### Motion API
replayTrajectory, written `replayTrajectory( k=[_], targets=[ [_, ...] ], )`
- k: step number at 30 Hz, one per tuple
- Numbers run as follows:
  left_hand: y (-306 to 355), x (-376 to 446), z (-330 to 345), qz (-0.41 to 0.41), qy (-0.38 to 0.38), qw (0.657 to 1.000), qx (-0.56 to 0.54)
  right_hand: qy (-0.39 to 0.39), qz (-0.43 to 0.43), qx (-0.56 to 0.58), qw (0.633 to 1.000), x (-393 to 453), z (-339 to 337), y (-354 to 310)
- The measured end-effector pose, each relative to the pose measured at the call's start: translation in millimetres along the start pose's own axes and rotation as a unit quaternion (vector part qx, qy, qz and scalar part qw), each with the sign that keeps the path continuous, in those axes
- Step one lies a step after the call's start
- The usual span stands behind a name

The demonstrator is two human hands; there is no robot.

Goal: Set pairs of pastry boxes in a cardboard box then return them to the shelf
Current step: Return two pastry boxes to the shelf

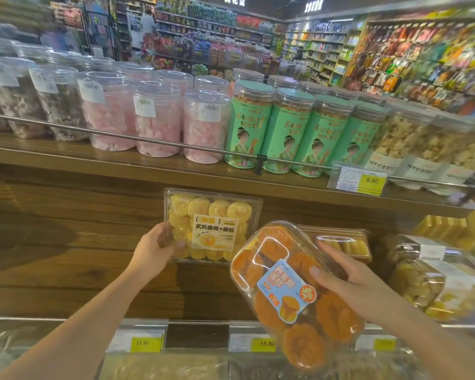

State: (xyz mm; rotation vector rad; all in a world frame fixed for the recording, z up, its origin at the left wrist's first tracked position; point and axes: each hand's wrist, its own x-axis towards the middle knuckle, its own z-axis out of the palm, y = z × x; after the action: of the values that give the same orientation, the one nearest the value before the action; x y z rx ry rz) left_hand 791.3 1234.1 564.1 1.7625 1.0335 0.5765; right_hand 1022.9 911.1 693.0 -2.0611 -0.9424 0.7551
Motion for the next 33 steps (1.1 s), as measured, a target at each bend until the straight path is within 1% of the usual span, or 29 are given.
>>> replayTrajectory(
  k=[5,8,11,14,17,22,25,29,33],
  targets=[
    [3,-5,-4,0.013,-0.012,1.000,0.007,-0.002,-0.002,-0.016,1.000,-3,-1,2],
    [5,-13,-9,0.023,0.004,1.000,0.009,-0.003,0.001,-0.014,1.000,-6,-5,7],
    [7,-28,-16,0.012,0.012,1.000,-0.008,-0.021,-0.001,-0.014,1.000,-11,-16,15],
    [10,-55,-23,0.010,0.028,0.999,-0.023,-0.027,-0.017,-0.052,0.998,-14,-33,26],
    [8,-91,-33,0.006,0.050,0.997,-0.062,-0.037,-0.038,-0.099,0.994,-11,-56,40],
    [11,-139,-41,0.019,0.087,0.992,-0.093,-0.062,-0.070,-0.107,0.990,1,-91,49],
    [16,-155,-44,0.023,0.097,0.993,-0.066,-0.061,-0.092,-0.157,0.981,18,-100,54],
    [20,-173,-34,0.009,0.097,0.994,-0.057,-0.033,-0.161,-0.298,0.940,45,-99,69],
    [36,-183,-8,0.013,0.080,0.994,-0.076,-0.032,-0.170,-0.309,0.935,51,-90,89]
  ],
)
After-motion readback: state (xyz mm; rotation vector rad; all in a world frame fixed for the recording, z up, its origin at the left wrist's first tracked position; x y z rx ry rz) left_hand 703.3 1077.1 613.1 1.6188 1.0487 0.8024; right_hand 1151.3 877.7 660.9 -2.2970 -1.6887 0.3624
